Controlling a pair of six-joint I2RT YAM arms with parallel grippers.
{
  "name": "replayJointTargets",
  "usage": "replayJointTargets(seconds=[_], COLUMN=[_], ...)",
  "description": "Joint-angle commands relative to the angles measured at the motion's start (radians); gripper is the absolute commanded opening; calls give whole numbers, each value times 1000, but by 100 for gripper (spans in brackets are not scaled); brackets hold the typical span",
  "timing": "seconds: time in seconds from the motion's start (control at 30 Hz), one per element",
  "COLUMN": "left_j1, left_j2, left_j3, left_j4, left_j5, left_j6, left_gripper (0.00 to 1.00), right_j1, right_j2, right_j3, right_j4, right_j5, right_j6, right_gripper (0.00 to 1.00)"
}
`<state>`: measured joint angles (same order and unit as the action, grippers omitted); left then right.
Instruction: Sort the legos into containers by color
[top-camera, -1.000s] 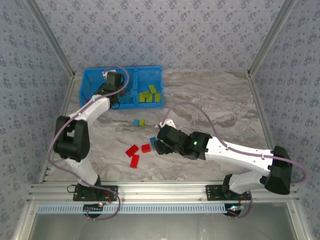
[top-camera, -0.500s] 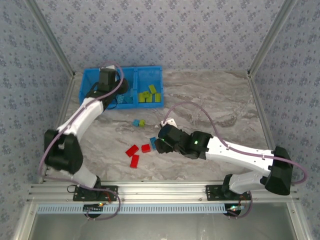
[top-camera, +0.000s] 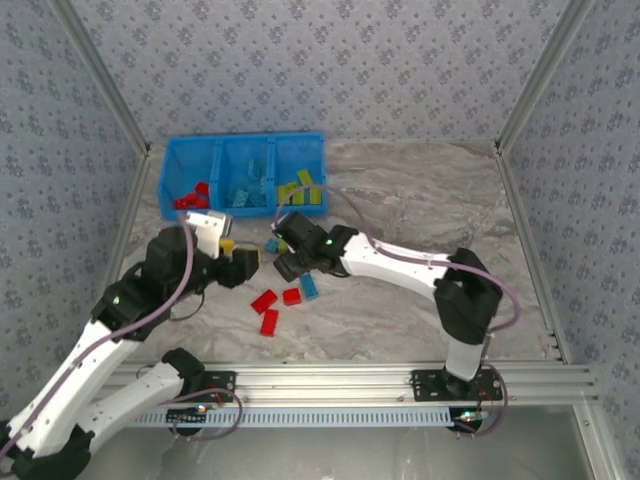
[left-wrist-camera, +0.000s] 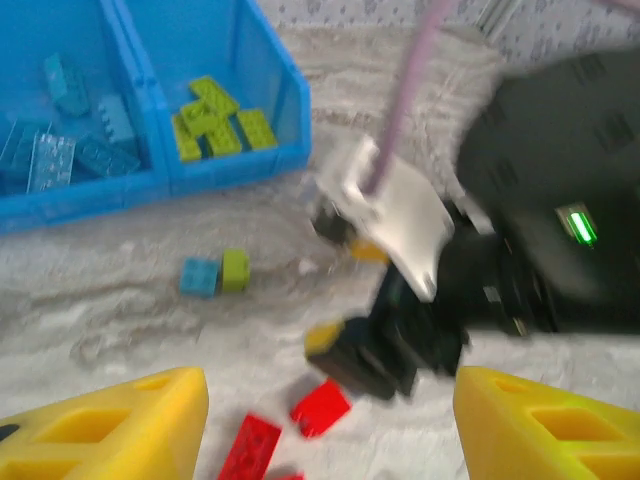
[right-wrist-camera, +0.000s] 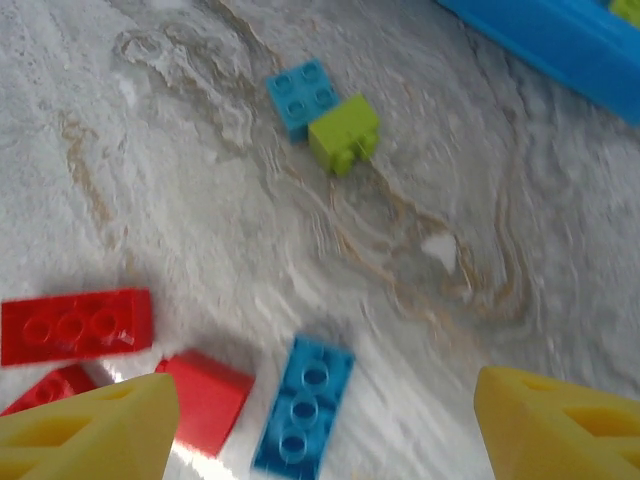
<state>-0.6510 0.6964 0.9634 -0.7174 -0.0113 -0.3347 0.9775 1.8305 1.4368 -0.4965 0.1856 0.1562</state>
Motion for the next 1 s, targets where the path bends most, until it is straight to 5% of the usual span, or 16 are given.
replayJointTargets(seconds=[0.0,0.1,0.4,0.57,0.77,0.97], left_j1=[-3,-2,4,8,23,40], left_j2=[-71,-108,-98,-101,-103,-107], left_j3=[-69,-130,-138,-144,-146,-150], left_j4=[-110,-92,-114,-116,-117,-116], left_j5=[27,47,11,-6,-18,-12], left_j6=[46,52,60,55,58,59], left_gripper=[66,69,98,99,99,99], right_j1=[-42,-80,-139,-140,-143,-140], right_j2=[110,213,450,501,486,304], right_j3=[125,228,455,490,473,298], right_j4=[-31,-53,-150,-160,-164,-66], right_j5=[-43,-88,-251,-273,-281,-175], right_j6=[-130,-164,-252,-256,-245,-160], right_gripper=[80,79,72,59,27,22])
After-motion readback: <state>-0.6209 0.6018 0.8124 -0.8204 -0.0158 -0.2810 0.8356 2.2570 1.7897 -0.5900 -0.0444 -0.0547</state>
